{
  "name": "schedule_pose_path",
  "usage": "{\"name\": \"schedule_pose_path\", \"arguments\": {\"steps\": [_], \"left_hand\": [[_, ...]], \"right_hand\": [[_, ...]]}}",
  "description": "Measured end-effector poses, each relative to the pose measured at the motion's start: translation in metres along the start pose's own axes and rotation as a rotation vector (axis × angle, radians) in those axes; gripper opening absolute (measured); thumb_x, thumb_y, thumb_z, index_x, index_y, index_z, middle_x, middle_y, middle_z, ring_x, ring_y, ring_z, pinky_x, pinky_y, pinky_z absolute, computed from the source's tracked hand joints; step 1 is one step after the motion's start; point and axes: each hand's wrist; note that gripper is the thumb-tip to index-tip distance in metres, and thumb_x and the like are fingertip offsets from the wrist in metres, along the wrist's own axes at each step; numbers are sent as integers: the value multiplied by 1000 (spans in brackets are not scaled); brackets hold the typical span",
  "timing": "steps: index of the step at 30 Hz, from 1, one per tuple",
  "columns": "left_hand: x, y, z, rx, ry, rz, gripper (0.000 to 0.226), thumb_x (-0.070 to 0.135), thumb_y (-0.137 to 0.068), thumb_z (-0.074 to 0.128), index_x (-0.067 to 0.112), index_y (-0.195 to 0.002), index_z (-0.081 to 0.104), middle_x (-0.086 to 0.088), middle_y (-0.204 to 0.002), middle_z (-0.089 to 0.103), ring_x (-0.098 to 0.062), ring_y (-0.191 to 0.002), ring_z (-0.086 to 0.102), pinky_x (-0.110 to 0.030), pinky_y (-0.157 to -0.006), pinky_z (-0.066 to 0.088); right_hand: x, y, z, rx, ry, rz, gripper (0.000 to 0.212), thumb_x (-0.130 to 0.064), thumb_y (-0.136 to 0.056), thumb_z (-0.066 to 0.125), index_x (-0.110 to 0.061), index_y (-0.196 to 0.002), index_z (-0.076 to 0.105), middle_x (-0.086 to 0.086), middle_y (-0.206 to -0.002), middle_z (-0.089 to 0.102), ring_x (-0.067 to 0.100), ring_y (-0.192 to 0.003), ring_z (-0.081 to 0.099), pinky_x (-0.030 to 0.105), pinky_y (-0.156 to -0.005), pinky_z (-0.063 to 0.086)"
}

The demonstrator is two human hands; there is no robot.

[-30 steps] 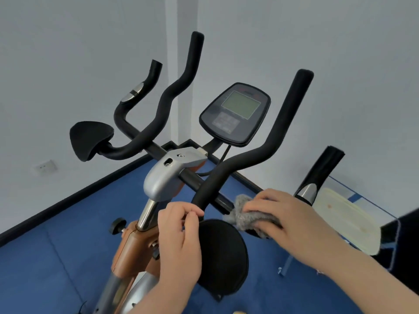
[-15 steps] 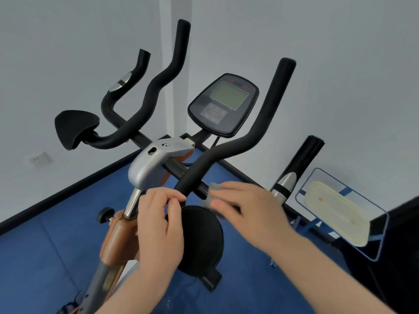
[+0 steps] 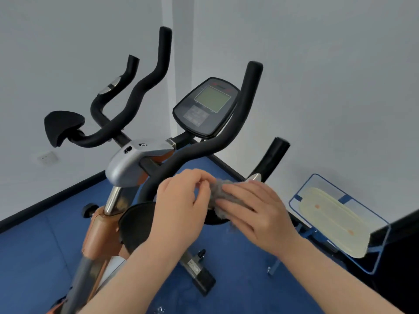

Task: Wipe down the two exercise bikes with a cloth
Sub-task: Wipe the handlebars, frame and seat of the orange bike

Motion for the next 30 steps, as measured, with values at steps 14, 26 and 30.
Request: {"name": "schedule_pose_path", "arguments": {"steps": [14, 26, 30], "left_hand": [[-8, 0, 7, -34, -360, -23, 17, 21, -96, 55, 27, -92, 71, 13, -52, 49, -1, -62, 50, -13, -61, 30], [-12, -1, 10, -56, -345, -130, 20, 25, -97, 51, 37, -90, 65, 0, -59, 62, -5, -51, 49, -17, -48, 30], [-12, -1, 11, -57, -336, -150, 21, 25, -97, 51, 38, -88, 64, -1, -58, 61, -5, -45, 45, -18, -47, 30]], "right_hand": [[48, -21, 0, 257, 64, 180, 18, -18, -90, 60, -14, -94, 77, 5, -106, 70, 19, -98, 58, 42, -107, 33], [58, -16, -8, 221, 252, -54, 15, -26, -94, 61, -26, -99, 76, -8, -105, 70, 15, -95, 55, 33, -88, 30], [92, -42, -36, 236, 340, -161, 12, -25, -93, 65, -24, -98, 76, -6, -100, 70, 16, -90, 52, 34, -81, 31]]}}
Point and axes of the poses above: each hand's wrist, its own y-axis away from the middle knuckle, its own z-axis out of the palm, x = y × z
